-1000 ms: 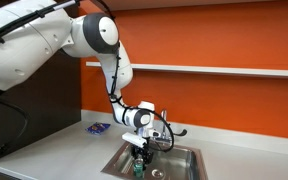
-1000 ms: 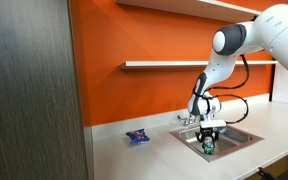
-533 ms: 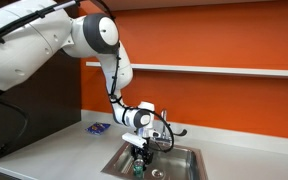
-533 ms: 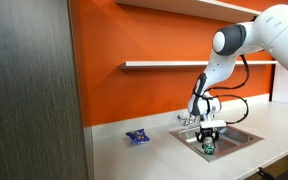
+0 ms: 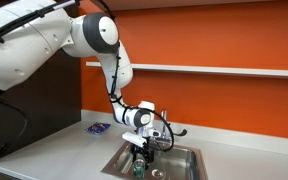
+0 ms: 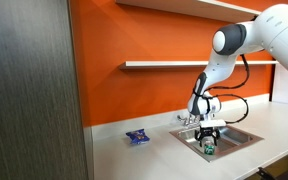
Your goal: Pick up the can and put it in the sink
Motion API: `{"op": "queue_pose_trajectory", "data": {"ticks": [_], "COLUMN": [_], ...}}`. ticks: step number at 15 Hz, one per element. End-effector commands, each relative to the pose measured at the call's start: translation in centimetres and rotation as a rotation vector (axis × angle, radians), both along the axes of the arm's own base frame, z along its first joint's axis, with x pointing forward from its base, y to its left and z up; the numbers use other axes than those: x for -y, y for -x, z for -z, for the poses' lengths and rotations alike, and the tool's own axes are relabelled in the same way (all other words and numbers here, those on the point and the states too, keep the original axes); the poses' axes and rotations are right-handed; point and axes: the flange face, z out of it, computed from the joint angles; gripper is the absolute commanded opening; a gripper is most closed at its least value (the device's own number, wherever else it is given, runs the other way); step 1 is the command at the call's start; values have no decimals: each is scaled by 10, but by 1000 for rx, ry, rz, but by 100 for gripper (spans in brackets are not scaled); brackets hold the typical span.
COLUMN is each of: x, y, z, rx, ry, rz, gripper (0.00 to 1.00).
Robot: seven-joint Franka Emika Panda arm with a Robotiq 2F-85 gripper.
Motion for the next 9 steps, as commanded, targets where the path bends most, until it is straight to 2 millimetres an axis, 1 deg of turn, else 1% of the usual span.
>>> {"op": "queue_pose_trajectory", "data": {"ticks": [1, 9], "x": [0, -4], "y": [1, 1], "z": [-22, -59], "rx": [28, 62], "ry": [2, 12], "rz": [29, 20], "gripper": [100, 100]}}
